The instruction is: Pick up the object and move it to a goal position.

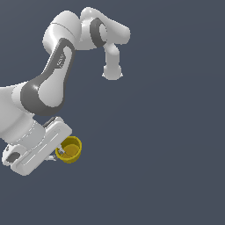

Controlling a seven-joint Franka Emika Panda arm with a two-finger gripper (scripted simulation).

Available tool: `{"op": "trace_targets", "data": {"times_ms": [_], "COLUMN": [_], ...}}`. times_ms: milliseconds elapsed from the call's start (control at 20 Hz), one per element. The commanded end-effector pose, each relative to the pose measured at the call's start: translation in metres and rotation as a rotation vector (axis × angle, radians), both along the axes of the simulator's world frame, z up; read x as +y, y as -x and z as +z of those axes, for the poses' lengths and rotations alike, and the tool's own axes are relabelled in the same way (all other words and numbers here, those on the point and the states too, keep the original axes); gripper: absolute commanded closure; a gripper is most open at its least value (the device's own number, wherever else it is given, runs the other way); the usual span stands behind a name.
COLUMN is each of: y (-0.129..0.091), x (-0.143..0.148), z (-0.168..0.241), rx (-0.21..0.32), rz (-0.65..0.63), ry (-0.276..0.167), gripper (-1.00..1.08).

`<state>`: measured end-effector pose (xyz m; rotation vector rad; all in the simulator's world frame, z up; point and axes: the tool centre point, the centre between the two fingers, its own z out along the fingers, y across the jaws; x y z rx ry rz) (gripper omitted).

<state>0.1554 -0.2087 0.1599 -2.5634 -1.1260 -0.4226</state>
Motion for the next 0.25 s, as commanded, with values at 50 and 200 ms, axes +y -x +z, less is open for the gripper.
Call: {"op": "trace_targets", "data": {"times_ms": [50, 200], "y": [-0.0017, -0.0020], "x": [-0.0014, -0.0017], "z": [0.0028, 0.0031], "rx": [-0.003, -0.004], "rz": [0.000, 0.000], "ry": [0.001, 0.000], "gripper": [1.08, 1.08]}}
